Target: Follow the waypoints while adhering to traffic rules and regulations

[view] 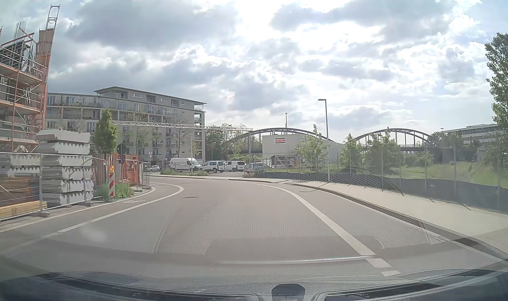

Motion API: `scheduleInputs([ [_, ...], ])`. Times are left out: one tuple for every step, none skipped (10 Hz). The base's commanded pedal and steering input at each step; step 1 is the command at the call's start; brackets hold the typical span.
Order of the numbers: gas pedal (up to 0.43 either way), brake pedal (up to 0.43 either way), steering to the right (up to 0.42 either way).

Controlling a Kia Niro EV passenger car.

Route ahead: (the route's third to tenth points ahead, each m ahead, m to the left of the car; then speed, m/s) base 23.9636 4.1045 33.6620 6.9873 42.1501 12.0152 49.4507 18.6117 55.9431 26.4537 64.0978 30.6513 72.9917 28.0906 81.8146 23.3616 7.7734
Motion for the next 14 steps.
scheduleInputs([
  [0.047,0.000,0.002],
  [0.047,0.000,0.003],
  [0.047,0.000,0.002],
  [0.047,0.000,0.002],
  [0.047,0.000,0.002],
  [0.047,0.000,0.003],
  [0.047,0.000,0.002],
  [0.047,0.000,0.002],
  [0.047,0.000,0.003],
  [0.047,0.000,0.002],
  [0.047,0.000,0.002],
  [0.047,0.000,0.002],
  [0.047,0.000,0.003],
  [0.047,0.000,0.003],
])
